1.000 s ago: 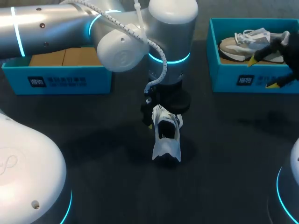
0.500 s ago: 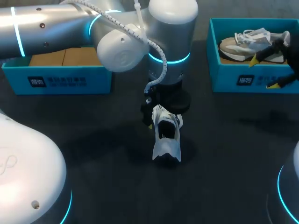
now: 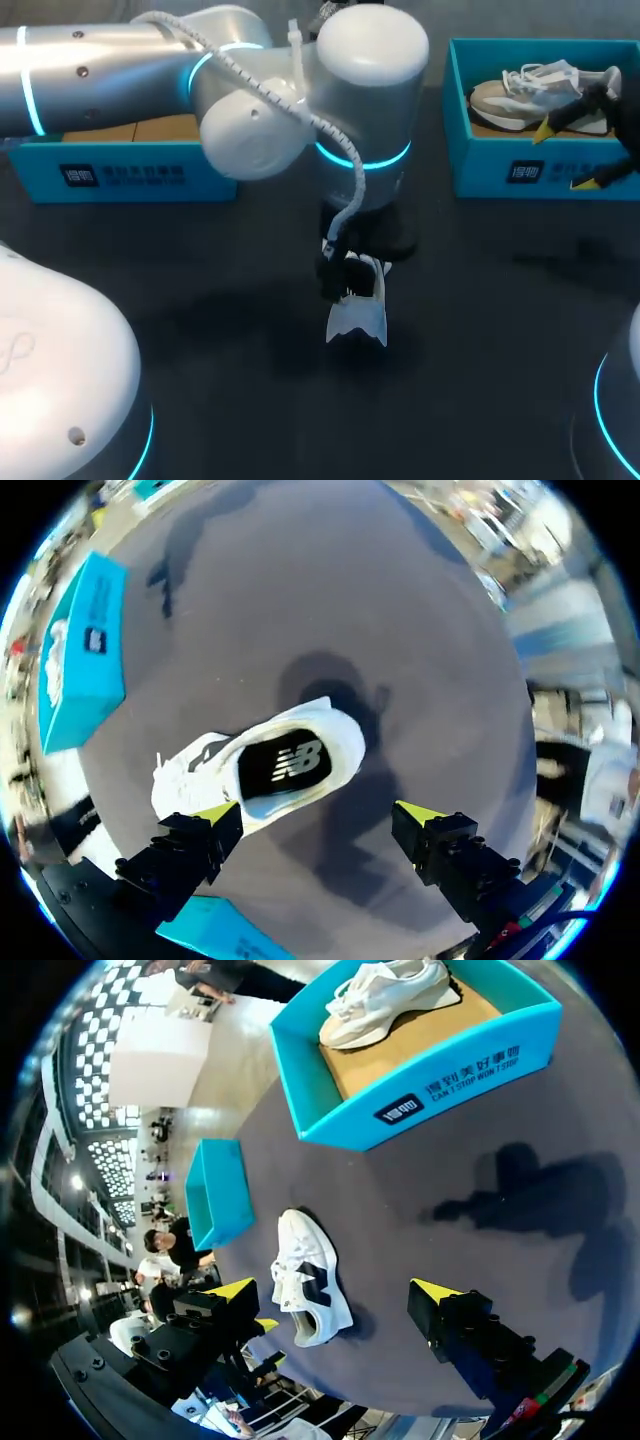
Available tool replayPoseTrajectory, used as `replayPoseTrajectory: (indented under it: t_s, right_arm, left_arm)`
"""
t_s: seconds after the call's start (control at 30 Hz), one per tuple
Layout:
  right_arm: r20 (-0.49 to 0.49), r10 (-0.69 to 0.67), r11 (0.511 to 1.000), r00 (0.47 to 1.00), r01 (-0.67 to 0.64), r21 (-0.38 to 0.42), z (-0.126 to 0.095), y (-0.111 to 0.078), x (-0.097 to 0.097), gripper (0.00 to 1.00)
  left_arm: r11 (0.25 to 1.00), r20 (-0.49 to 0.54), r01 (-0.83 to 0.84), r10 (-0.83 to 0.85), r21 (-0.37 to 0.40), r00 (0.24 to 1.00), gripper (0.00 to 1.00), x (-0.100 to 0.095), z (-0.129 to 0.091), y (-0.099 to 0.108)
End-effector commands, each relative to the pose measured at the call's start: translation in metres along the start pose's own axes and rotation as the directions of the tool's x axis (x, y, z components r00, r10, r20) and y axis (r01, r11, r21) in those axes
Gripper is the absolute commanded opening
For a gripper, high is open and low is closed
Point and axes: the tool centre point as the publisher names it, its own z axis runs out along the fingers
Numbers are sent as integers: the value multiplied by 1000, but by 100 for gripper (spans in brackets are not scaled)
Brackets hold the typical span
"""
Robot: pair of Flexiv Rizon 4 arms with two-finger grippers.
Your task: Take the shoe out of the shoebox, open the shoe tongue, remove and reinsert the insole, then place the shoe into the shoebox
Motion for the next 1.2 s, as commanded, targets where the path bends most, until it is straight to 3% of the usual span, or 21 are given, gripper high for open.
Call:
replayPoseTrajectory:
  t_s: [0.03, 0.53, 1.2]
  right_arm:
    - [3, 2, 1000, 1000, -2, -3, 0, -1, 0, 100]
    - [3, 2, 1000, 1000, -2, -3, 0, -1, 0, 100]
    - [3, 2, 1000, 1000, -2, -3, 0, -1, 0, 100]
  left_arm:
    - [1000, 33, -2, 1, 27, 999, 100, 14, 4, 6]
    - [990, 147, 134, -139, 38, 979, 100, 45, 25, -23]
    - [984, 132, 172, -177, 53, 975, 100, 33, 59, -26]
